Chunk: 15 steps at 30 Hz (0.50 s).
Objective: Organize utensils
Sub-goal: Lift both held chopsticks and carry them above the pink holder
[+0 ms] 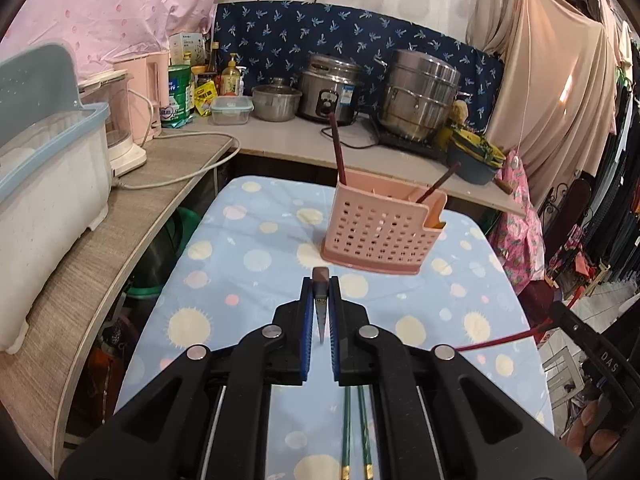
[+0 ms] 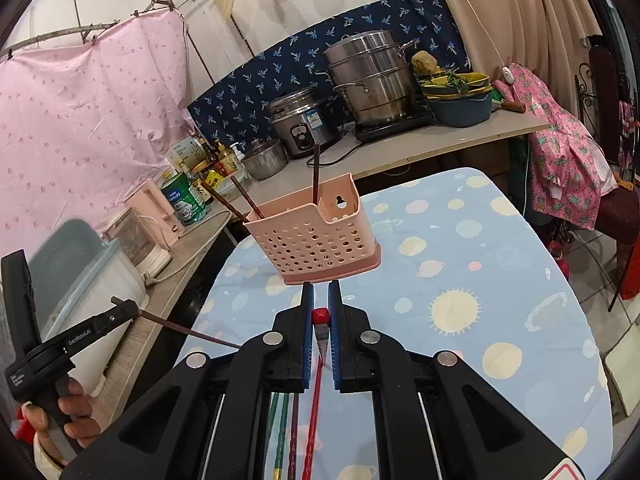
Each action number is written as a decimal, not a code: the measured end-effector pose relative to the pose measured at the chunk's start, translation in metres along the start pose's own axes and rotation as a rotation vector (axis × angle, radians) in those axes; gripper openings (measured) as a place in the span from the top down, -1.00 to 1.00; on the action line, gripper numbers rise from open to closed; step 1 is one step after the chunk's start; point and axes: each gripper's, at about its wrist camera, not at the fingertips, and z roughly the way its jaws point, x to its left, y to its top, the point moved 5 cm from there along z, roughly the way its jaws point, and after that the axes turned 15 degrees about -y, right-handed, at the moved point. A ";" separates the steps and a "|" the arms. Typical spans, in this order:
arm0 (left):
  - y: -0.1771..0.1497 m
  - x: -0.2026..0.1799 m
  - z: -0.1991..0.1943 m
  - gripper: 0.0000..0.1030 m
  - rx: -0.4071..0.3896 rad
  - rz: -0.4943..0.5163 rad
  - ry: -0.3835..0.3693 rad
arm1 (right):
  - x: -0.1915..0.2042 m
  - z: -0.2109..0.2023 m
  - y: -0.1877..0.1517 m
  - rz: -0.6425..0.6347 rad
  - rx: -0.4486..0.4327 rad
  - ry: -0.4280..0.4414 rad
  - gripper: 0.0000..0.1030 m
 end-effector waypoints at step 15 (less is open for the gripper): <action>0.072 -0.027 0.013 0.87 -0.100 0.025 -0.029 | -0.002 0.006 0.058 0.084 -0.083 0.079 0.86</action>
